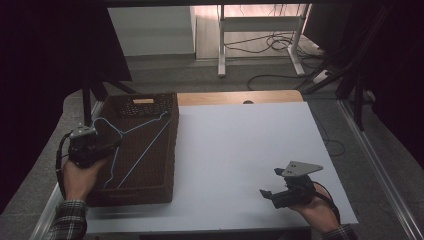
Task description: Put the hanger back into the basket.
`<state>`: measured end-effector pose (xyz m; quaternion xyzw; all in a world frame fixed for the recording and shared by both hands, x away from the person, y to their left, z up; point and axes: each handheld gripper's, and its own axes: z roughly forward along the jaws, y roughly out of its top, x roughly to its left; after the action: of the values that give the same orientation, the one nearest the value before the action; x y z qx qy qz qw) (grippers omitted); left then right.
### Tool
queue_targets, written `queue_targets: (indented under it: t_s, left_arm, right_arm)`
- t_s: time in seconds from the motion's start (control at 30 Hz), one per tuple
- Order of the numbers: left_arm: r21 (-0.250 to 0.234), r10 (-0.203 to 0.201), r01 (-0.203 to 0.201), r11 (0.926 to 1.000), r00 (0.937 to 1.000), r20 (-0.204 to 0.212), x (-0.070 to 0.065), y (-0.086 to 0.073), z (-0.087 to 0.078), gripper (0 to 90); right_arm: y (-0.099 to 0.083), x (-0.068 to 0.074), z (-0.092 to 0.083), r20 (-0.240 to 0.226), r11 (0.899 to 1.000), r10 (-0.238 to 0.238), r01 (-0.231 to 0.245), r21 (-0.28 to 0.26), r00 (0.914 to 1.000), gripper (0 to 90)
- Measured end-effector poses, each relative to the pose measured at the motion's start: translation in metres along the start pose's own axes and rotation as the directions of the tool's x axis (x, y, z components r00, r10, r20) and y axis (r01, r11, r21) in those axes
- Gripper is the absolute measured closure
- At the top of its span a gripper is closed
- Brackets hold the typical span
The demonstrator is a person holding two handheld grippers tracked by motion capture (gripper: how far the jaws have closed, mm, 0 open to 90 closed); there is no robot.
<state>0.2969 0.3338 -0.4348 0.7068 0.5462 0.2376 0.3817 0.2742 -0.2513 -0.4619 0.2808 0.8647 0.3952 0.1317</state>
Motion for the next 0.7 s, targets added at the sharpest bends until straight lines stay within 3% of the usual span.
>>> queue_targets:
  t_s: [0.27, 0.57, 0.7]
  left_arm:
    - [-0.045, 0.005, -0.004, 0.999, 0.9993, 0.036, -0.006, 0.002, -0.002, 24.4]
    - [-0.049, 0.027, -0.023, 0.9985, 0.9956, 0.089, -0.022, 0.011, -0.006, 17.8]
    - [-0.055, 0.012, -0.006, 0.9985, 0.9941, 0.108, -0.029, 0.013, -0.007, 13.4]
  right_arm:
    - [0.0, 0.001, 0.0, -0.001, 1.0, -0.001, 0.001, -0.002, 1.0, 12.4]
    - [0.0, 0.001, -0.001, 0.005, 1.0, -0.001, 0.001, -0.009, 1.0, 12.3]
    - [0.0, 0.001, -0.002, 0.007, 1.0, -0.001, 0.001, -0.011, 1.0, 12.4]
